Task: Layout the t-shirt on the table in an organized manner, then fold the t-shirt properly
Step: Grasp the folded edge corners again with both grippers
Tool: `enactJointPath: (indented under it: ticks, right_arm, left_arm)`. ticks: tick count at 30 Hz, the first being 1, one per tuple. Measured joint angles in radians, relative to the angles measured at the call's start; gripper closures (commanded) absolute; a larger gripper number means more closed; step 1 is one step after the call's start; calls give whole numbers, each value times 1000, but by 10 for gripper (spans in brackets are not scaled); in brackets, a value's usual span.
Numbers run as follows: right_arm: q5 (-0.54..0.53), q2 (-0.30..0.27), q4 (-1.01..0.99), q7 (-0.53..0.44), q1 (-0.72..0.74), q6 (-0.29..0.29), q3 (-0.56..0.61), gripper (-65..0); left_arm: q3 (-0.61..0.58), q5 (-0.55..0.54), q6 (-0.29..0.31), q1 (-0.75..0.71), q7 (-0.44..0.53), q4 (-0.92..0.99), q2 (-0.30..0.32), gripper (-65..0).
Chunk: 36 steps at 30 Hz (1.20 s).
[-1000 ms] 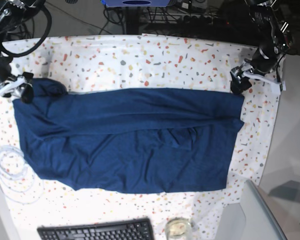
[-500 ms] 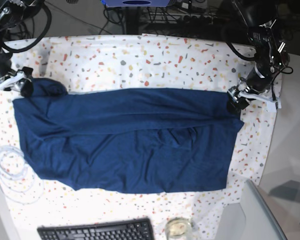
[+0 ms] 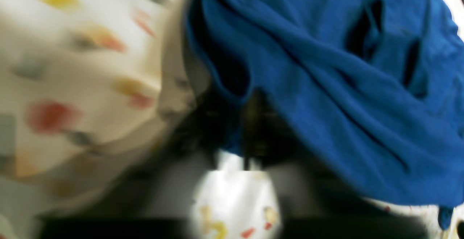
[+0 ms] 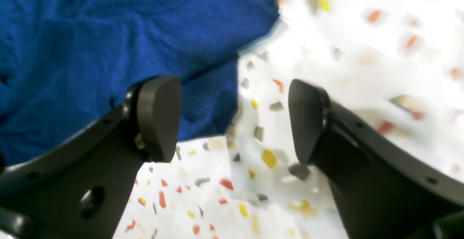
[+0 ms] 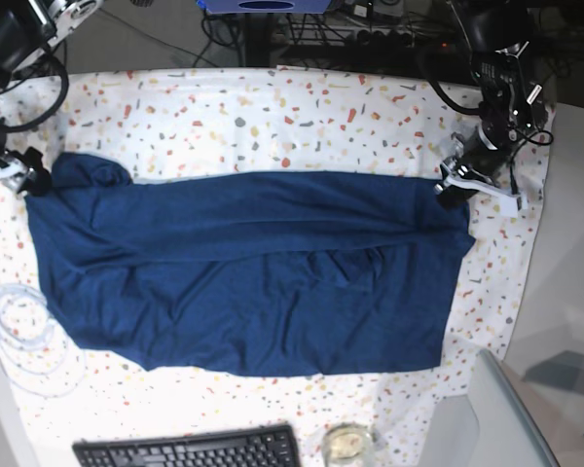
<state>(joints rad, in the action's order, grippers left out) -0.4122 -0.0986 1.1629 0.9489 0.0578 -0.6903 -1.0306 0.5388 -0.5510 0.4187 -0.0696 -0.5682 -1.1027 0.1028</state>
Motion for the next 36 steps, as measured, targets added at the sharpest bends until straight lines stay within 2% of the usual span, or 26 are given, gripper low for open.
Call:
enactJointPath:
  ticks: [6, 9, 19, 28, 32, 36]
  right_arm:
    - [0, -36, -109, -1, 62, 1, 0, -434]
    - [-2, -36, -132, -80, 66, 0, 3, -434]
    - [0, -50, -256, -188, 90, 0, 3, -426]
    - [-3, -45, -252, -195, 87, 13, -3, -425]
    - [-20, -25, -227, -185, 66, 21, -74, -428]
    - [-14, -22, -220, -186, 64, 29, -82, -432]
  left_arm:
    - [3, 3, 3, 15, -31, 3, 3, 0]
    - [3, 4, 3, 17, -30, 3, 3, 0]
    - [3, 4, 3, 17, -32, 3, 4, 0]
    - [3, 4, 3, 17, -34, 3, 9, 0]
    - [3, 4, 3, 17, -34, 3, 9, 0]
    - [3, 4, 1, 17, -34, 3, 9, 0]
